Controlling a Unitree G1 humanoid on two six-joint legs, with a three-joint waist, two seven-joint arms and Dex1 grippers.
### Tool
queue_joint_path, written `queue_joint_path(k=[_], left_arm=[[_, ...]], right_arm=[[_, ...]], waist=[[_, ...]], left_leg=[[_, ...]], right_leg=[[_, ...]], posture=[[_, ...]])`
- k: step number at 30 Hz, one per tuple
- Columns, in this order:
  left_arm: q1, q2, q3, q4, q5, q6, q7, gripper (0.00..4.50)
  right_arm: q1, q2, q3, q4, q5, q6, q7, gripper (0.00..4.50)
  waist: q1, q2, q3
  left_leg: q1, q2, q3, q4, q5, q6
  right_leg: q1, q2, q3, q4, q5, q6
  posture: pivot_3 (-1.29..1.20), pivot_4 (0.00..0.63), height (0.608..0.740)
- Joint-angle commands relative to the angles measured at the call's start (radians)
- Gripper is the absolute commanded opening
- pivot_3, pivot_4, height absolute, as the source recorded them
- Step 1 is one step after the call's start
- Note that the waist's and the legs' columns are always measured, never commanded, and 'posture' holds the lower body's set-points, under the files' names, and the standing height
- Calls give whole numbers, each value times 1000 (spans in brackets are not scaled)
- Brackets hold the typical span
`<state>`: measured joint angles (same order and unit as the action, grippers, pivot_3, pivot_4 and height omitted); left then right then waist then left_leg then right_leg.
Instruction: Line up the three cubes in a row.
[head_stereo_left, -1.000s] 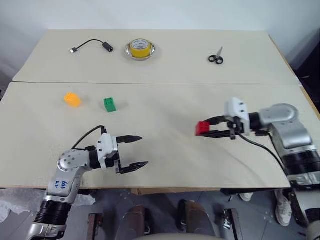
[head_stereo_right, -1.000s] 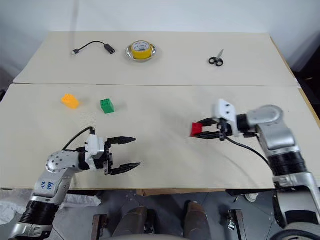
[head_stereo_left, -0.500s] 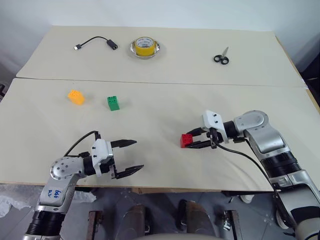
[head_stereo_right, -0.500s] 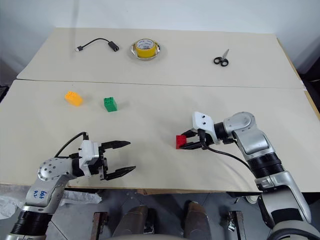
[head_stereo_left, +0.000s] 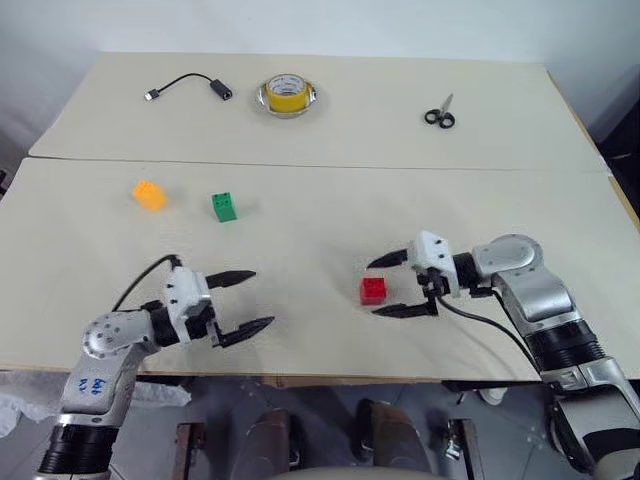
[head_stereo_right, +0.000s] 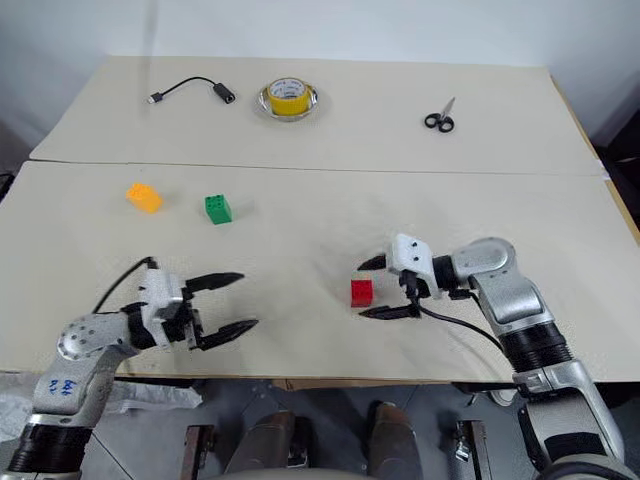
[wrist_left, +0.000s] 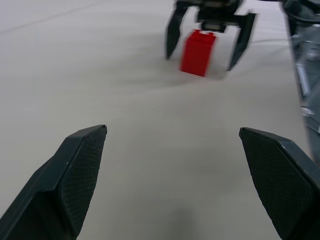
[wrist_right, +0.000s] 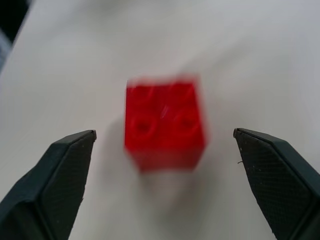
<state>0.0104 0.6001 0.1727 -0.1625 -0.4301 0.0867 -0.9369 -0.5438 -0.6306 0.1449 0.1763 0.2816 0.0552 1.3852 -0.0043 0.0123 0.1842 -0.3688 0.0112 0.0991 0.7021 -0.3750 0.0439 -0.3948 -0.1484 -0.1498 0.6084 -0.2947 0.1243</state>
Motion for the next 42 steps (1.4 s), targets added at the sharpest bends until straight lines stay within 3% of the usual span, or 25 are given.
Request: queue_joint_path(k=[1,6,12,18,21,25,33,42], left_arm=[[86,-42,145,-40,-30,-30,113,4500],[232,-122,365,-31,-57,-51,263,4500],[291,-195,458,2,-55,-85,356,4500],[223,-189,298,-164,-31,91,454,4500],[58,-197,192,-212,12,234,588,4500],[-169,-281,63,-188,115,442,826,4500],[-397,-412,-31,32,276,441,1026,4500],[-582,-499,-48,310,346,324,1091,4500]], right_arm=[[59,0,-140,-57,159,-58,46,4445],[178,1,-271,-138,307,-13,27,4445],[275,34,-312,-115,296,-73,-14,4445],[277,55,-321,-98,287,-118,-47,4445],[277,54,-323,-113,292,-126,-58,4445],[275,69,-333,-143,300,-145,-80,4445],[256,158,-331,-211,333,-138,-197,4445],[229,211,-279,-266,318,-122,-269,4445]], waist=[[1,0,0],[3,-2,1],[7,-3,0],[10,-4,0],[14,-3,0],[27,-4,0],[29,-5,-1],[32,-6,-1]], left_leg=[[0,0,0,0,0,0],[0,0,-3,0,0,0],[2,0,-4,1,0,0],[2,0,-4,1,0,0],[2,0,-4,1,0,0],[2,-1,-4,2,1,0],[1,-1,-3,0,1,-2],[0,-2,-4,1,2,-1]], right_leg=[[0,0,0,0,0,0],[3,0,-3,-2,0,0],[5,-1,-3,-1,0,0],[4,-1,-2,-1,0,0],[4,-1,-2,0,0,0],[4,-1,-2,1,0,0],[3,1,-3,0,0,0],[3,0,-4,0,0,0]], posture=[[0,150,740],[0,150,740],[0,150,740],[0,150,740],[0,150,740],[0,150,740],[0,150,740],[0,150,740]])
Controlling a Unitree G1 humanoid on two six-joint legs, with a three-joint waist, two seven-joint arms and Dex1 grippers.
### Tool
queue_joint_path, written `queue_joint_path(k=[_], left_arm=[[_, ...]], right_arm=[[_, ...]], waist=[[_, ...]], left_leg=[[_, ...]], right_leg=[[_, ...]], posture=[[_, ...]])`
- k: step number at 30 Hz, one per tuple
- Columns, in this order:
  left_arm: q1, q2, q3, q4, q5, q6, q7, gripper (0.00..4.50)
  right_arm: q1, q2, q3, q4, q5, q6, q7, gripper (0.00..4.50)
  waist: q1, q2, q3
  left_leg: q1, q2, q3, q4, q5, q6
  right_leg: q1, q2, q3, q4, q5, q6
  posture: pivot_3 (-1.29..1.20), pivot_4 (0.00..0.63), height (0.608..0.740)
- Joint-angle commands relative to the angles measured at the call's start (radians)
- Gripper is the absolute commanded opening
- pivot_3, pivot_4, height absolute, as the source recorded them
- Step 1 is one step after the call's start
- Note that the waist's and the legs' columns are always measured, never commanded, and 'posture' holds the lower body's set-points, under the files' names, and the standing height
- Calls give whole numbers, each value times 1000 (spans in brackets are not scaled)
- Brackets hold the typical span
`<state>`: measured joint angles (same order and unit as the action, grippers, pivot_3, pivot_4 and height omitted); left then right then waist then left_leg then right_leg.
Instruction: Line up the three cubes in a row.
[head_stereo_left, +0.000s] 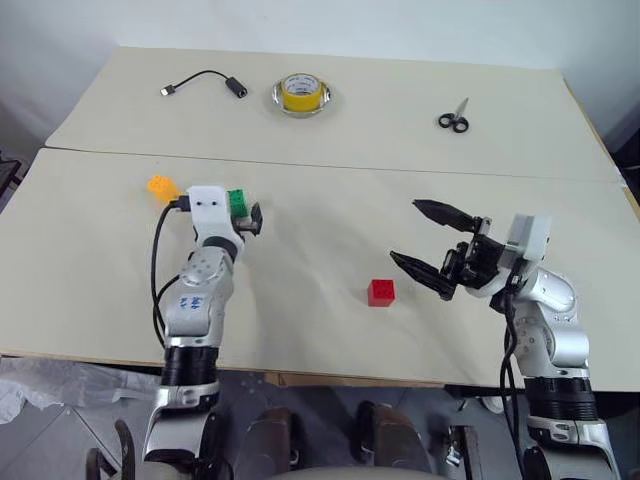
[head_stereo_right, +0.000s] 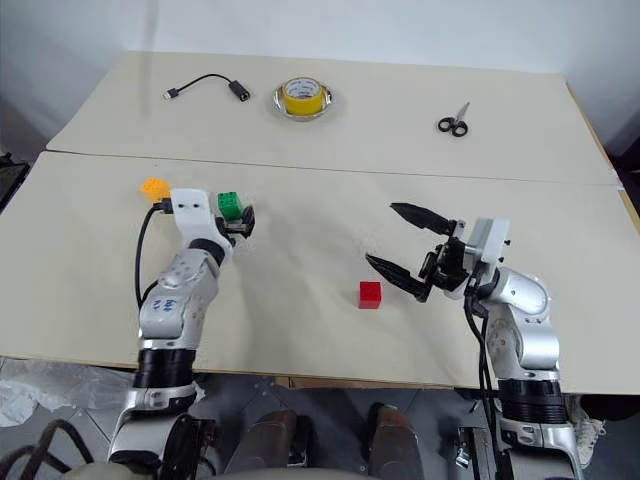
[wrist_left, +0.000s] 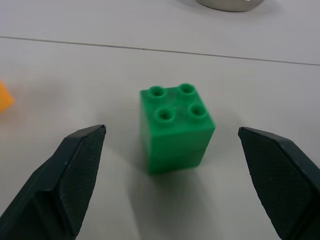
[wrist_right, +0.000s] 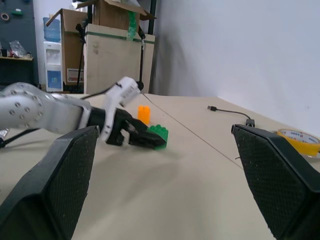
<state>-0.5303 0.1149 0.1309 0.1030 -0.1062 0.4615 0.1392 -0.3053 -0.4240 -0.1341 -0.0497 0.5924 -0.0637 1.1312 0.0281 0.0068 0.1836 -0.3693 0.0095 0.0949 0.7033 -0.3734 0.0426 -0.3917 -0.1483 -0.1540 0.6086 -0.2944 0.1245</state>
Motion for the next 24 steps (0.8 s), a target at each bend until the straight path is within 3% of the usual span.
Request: queue_joint_path(k=[1,4,8,12,19,21,24], left_arm=[[-53,-15,-7,65,26,-59,15,4500],[-63,-8,-10,82,40,-63,11,3928],[-36,7,-6,39,53,-43,5,2696],[9,48,1,-34,-13,-63,-123,1539],[123,415,-29,16,-229,-443,-1017,1502],[119,487,-63,58,-256,-514,-1224,1502],[55,508,-121,122,-257,-543,-1379,1502]], right_arm=[[-11,6,4,-42,7,-1,-19,4445],[-13,5,17,-46,11,12,-25,4500],[-15,3,18,-35,8,9,-26,4500],[-4,-6,14,-37,2,10,-24,4500],[70,-83,-28,-79,13,36,-14,4500],[94,-107,-42,-93,22,47,-12,4500],[129,-134,-59,-112,30,61,-9,4500]], waist=[[-1,0,0],[-3,0,0],[-4,0,0],[-6,0,0],[-8,0,0],[-4,0,0],[0,1,0]], left_leg=[[0,0,0,0,0,0],[0,0,0,0,0,0],[0,0,0,0,0,0],[0,1,0,0,0,0],[0,1,1,0,0,0],[0,1,1,0,0,0],[0,0,1,0,0,0]], right_leg=[[0,0,0,0,0,0],[0,0,-1,0,0,0],[0,0,-1,0,0,0],[0,0,-1,0,0,0],[-1,0,-1,0,0,-1],[-1,0,-1,0,0,-1],[0,0,-1,0,0,-1]], posture=[[0,150,740],[0,150,740],[0,150,740],[0,150,740],[0,150,740],[0,150,740],[0,150,740]])
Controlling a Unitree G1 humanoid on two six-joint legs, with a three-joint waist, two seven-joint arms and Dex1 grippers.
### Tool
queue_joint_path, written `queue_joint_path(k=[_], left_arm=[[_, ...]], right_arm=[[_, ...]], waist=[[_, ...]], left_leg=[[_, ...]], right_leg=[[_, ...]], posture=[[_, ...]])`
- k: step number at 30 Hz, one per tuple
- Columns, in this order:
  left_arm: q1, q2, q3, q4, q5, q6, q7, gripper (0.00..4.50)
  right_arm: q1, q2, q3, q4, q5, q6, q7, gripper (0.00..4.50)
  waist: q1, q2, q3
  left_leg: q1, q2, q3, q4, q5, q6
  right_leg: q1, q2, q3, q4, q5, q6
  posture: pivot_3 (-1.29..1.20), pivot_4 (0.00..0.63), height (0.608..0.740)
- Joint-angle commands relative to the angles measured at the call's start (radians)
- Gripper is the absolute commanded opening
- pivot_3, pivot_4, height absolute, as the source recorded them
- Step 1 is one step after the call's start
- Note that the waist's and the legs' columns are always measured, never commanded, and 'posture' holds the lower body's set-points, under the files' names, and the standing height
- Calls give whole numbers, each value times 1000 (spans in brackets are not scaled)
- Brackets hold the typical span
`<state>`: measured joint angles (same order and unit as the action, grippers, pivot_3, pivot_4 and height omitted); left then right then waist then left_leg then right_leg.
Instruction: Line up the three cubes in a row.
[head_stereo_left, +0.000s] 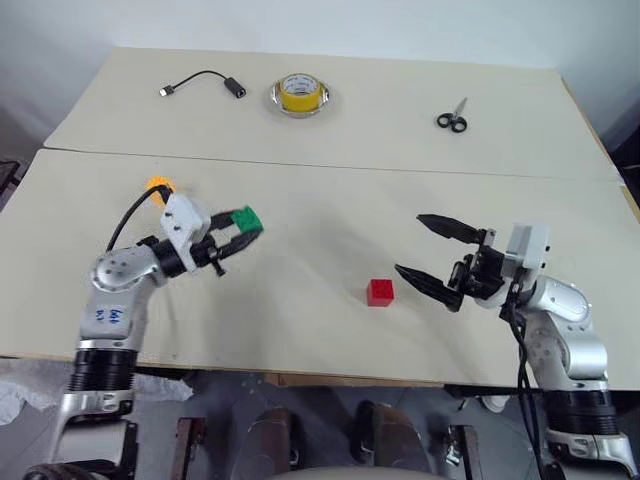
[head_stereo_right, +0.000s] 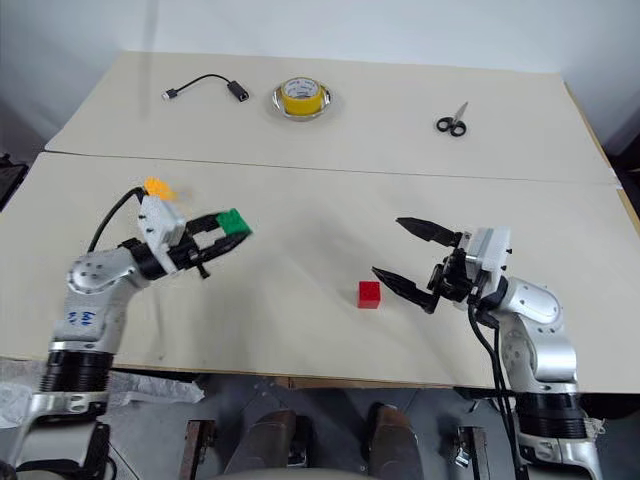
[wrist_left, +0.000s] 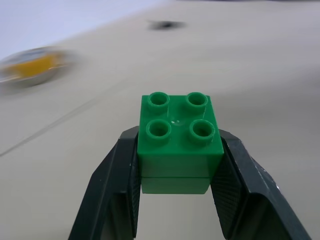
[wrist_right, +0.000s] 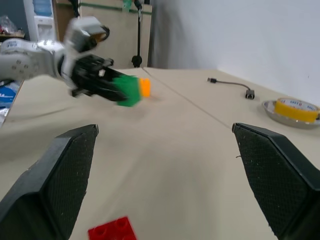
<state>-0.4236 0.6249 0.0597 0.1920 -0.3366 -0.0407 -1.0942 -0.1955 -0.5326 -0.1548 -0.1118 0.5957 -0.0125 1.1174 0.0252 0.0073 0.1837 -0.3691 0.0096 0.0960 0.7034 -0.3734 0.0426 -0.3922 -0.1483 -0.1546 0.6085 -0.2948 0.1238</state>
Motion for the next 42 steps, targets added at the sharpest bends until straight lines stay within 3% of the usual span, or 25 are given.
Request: queue_joint_path(k=[1,5,10,20,26,29,30,34,38,42], left_arm=[[-81,-16,-69,55,-32,-36,-185,1502],[-207,-113,-198,251,74,-150,-292,1502],[-297,-180,-248,441,141,-240,-324,1502],[-316,-204,-274,487,181,-243,-339,1502],[-295,-206,-269,399,162,-174,-344,3402],[-285,-201,-213,330,116,-135,-304,4359],[-281,-194,-190,307,98,-131,-295,4476],[-203,-108,-43,149,-3,-82,-240,4476],[-61,-21,144,-24,-67,33,-51,4476],[130,-11,350,-92,-96,92,166,4476]], right_arm=[[34,-35,-42,-57,27,13,8,4500],[143,-92,-46,-109,34,44,54,4500],[205,-114,-61,-150,40,60,51,4500],[243,-109,-74,-181,39,56,30,4500],[200,-111,-56,-139,30,51,49,4500],[161,-104,-36,-116,26,51,63,4500],[150,-101,-30,-113,26,51,68,4500],[91,-85,19,-114,43,83,81,4500],[12,-55,63,-114,68,138,73,4500],[-59,15,91,-96,41,97,56,4500]], waist=[[4,0,0],[8,0,0],[-15,-1,0],[-9,-1,0],[-3,-1,1],[-3,-1,1],[-3,-1,1],[-13,-1,1],[-31,-1,1],[-28,-1,1]], left_leg=[[0,0,0,0,0,0],[-1,-3,0,1,0,0],[-1,-7,1,-1,0,0],[0,-6,-1,0,1,1],[-1,-6,-1,1,1,1],[-1,-6,-1,2,1,1],[-1,-5,-1,2,1,1],[-1,0,-2,3,1,1],[-1,2,-2,2,1,1],[0,1,-3,3,1,1]], right_leg=[[0,0,0,0,0,0],[1,0,-1,0,0,0],[0,0,-1,0,0,1],[0,-1,-1,2,0,1],[0,-1,-1,2,0,1],[0,-1,-1,2,0,1],[0,-1,-1,2,0,1],[0,-1,-1,2,0,1],[0,0,-1,3,0,0],[1,-1,-1,3,0,0]], posture=[[0,150,740],[0,150,740],[0,150,740],[0,150,740],[0,150,740],[0,150,740],[0,150,740],[0,150,740],[0,150,740],[0,150,740]])
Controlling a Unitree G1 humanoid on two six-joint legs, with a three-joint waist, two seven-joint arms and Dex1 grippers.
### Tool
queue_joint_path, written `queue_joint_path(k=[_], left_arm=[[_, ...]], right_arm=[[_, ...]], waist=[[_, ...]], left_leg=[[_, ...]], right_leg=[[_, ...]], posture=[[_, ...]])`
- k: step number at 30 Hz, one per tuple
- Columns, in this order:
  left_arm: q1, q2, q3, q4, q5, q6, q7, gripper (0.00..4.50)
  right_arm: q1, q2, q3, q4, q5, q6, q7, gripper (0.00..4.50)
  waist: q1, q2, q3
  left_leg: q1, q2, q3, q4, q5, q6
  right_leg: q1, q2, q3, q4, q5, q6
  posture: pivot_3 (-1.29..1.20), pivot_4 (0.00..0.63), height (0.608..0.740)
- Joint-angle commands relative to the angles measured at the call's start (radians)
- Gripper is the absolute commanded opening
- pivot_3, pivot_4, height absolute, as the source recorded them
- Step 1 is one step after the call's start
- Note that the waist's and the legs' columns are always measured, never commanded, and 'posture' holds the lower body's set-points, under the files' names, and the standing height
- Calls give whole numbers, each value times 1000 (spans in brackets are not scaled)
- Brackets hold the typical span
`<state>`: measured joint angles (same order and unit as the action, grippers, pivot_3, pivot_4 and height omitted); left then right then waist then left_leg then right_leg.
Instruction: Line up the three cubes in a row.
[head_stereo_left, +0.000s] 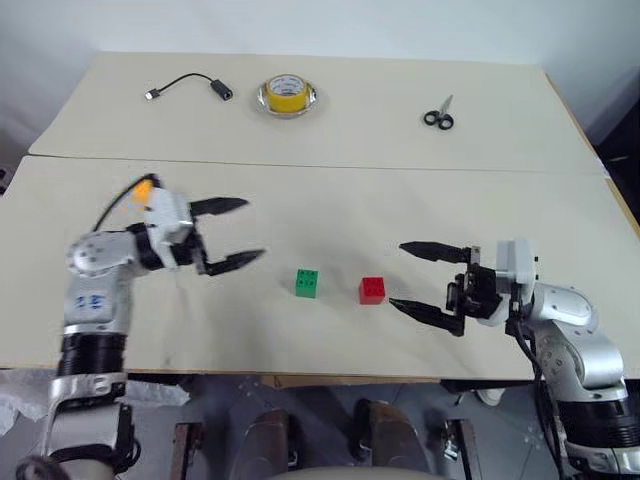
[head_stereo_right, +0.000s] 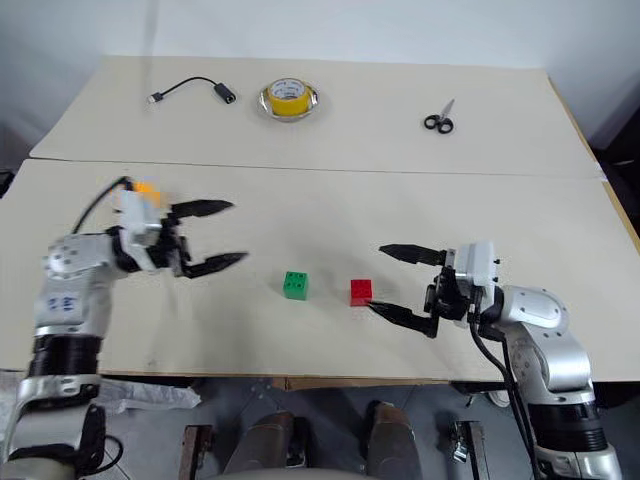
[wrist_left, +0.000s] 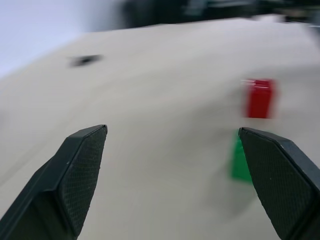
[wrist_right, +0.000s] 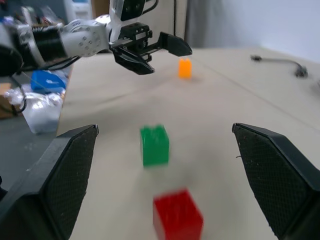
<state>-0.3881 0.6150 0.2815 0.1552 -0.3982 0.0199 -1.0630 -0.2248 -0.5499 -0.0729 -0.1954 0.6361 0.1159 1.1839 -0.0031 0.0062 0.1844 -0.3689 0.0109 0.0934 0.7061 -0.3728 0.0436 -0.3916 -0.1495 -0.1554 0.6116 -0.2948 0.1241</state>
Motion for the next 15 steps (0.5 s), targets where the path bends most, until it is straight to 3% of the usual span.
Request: queue_joint_path(k=[1,9,15], left_arm=[[151,-15,180,-64,-36,22,187,4476],[528,-161,423,-145,-93,10,415,4476],[549,-186,414,-163,-105,16,483,4476]], right_arm=[[-43,50,20,-9,-12,-45,-14,4500],[-104,137,78,-9,-76,-139,-28,4500],[-129,118,84,-10,-70,-126,0,4500]], waist=[[0,0,0],[1,-2,0],[19,-3,0]], left_leg=[[0,0,0,0,0,0],[0,0,-1,1,-1,0],[0,1,-2,2,-1,-1]], right_leg=[[0,0,0,0,0,0],[1,-1,1,-1,0,0],[1,0,0,1,0,-1]], posture=[[0,150,740],[0,150,740],[0,150,740]])
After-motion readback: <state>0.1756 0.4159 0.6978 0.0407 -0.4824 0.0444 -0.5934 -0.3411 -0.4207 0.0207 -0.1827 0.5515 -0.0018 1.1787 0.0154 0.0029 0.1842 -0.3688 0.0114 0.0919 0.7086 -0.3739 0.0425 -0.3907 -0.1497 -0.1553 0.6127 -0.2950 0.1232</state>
